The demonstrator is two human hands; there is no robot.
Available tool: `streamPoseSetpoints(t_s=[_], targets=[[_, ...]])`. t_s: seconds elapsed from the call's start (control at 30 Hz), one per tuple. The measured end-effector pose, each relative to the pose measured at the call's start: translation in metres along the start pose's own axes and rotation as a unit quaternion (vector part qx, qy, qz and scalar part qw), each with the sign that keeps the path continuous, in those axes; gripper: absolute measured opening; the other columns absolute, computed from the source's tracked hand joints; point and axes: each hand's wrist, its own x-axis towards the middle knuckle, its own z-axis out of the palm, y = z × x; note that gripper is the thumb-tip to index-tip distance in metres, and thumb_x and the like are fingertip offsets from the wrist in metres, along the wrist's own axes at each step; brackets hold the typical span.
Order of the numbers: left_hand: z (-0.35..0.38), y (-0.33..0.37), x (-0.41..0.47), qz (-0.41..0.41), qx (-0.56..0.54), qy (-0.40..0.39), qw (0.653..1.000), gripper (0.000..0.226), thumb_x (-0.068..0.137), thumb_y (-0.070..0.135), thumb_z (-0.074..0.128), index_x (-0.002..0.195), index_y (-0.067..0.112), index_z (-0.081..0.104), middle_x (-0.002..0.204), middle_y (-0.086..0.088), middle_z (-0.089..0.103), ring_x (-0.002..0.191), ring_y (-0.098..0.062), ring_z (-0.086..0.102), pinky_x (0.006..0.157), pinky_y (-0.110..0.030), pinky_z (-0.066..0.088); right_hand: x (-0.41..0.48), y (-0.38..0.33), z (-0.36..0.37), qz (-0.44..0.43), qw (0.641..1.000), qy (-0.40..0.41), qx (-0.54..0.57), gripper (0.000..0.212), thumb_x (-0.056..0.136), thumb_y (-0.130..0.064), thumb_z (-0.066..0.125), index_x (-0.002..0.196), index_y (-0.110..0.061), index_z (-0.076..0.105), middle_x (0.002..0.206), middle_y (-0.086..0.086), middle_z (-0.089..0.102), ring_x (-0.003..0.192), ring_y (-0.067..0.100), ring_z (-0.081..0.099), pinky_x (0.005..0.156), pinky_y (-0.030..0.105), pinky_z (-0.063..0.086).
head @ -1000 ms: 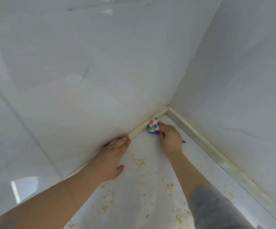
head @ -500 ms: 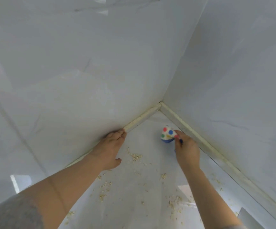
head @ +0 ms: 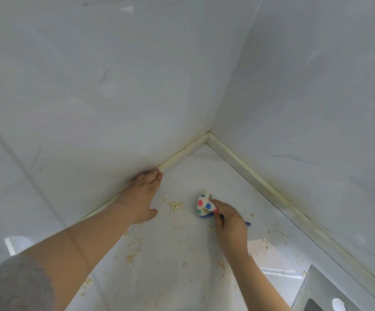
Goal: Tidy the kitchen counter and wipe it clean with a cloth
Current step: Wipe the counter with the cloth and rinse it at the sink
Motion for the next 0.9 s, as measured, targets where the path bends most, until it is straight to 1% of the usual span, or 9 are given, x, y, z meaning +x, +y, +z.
streamPoseSetpoints(t_s=[0.1,0.2,0.27,0.37,0.47,0.63,0.73,0.83,0.9], targets=[[-0.001,0.005,-0.005,0.001,-0.005,-0.002,1.000,0.100,0.089,0.044,0.058,0.151,0.010,-0.012,0.160,-0.004,-0.015,0.148,-0.019,-0.006,0.119,-0.026,0.004,-0.023,-0.012,-0.002,0.008,0.999,-0.042,0.019,0.031,0.091,-0.010,0.057,0.116,-0.026,0.068,0.112,-0.021,0.062,0.101,-0.001,0.056,0.089,0.010,0.040],[0.006,0.017,-0.015,0.025,-0.004,0.004,1.000,0.096,0.092,0.044,0.053,0.150,0.011,-0.015,0.158,-0.002,-0.023,0.147,-0.016,-0.015,0.120,-0.028,0.003,-0.017,-0.008,-0.022,0.054,0.998,0.003,0.037,0.031,0.094,-0.014,0.053,0.119,-0.025,0.067,0.113,-0.008,0.069,0.100,0.013,0.064,0.088,0.029,0.052],[0.013,0.028,-0.020,0.042,-0.018,-0.002,0.999,0.094,0.092,0.045,0.053,0.151,0.013,-0.014,0.158,0.001,-0.022,0.147,-0.015,-0.015,0.120,-0.027,0.000,-0.002,0.003,-0.040,0.058,0.996,0.059,0.021,0.030,0.094,-0.013,0.053,0.119,-0.022,0.067,0.108,-0.002,0.071,0.096,0.020,0.066,0.083,0.035,0.054],[0.021,0.044,-0.020,0.057,-0.036,-0.016,0.998,0.094,0.092,0.044,0.053,0.151,0.013,-0.013,0.159,0.000,-0.018,0.147,-0.014,-0.013,0.120,-0.026,0.000,0.027,0.024,-0.066,0.067,0.993,0.079,-0.049,0.031,0.093,-0.011,0.051,0.118,-0.021,0.066,0.100,0.006,0.072,0.090,0.029,0.065,0.068,0.029,0.044],[0.024,0.057,-0.013,0.059,-0.040,-0.026,0.997,0.093,0.092,0.045,0.052,0.152,0.012,-0.011,0.160,0.000,-0.016,0.147,-0.014,-0.011,0.120,-0.026,0.000,0.051,0.050,-0.078,0.099,0.989,0.068,-0.091,0.027,0.094,-0.013,0.050,0.114,-0.017,0.067,0.095,0.013,0.070,0.084,0.034,0.061,0.063,0.029,0.038],[0.025,0.070,-0.002,0.062,-0.018,-0.054,0.996,0.097,0.090,0.047,0.055,0.152,0.012,-0.011,0.160,-0.002,-0.016,0.147,-0.016,-0.011,0.120,-0.027,-0.001,0.055,0.067,-0.064,0.103,0.991,0.036,-0.077,0.028,0.097,-0.016,0.047,0.117,-0.016,0.066,0.100,0.010,0.070,0.090,0.032,0.062,0.068,0.028,0.039],[0.032,0.075,0.004,0.056,-0.007,-0.078,0.995,0.107,0.085,0.055,0.059,0.152,0.012,-0.013,0.159,-0.002,-0.018,0.147,-0.016,-0.013,0.120,-0.031,-0.002,0.039,0.064,-0.050,0.117,0.991,0.049,-0.051,0.029,0.095,-0.012,0.048,0.118,-0.015,0.066,0.103,0.007,0.070,0.093,0.029,0.063,0.068,0.026,0.040],[0.038,0.080,0.009,0.046,0.016,-0.097,0.994,0.122,0.075,0.065,0.065,0.151,0.012,-0.014,0.159,-0.002,-0.019,0.147,-0.018,-0.014,0.120,-0.033,-0.003,0.012,0.055,-0.043,0.103,0.994,0.040,-0.011,0.033,0.093,-0.008,0.050,0.121,-0.018,0.065,0.117,0.001,0.067,0.108,0.021,0.060,0.089,0.030,0.048],[0.040,0.081,0.010,0.038,0.037,-0.106,0.993,0.130,0.069,0.069,0.068,0.151,0.012,-0.015,0.159,-0.003,-0.020,0.147,-0.019,-0.015,0.120,-0.036,-0.004,-0.010,0.045,-0.040,0.107,0.994,0.031,0.000,0.034,0.091,-0.005,0.051,0.118,-0.020,0.066,0.116,-0.003,0.066,0.109,0.016,0.058,0.088,0.024,0.043]])
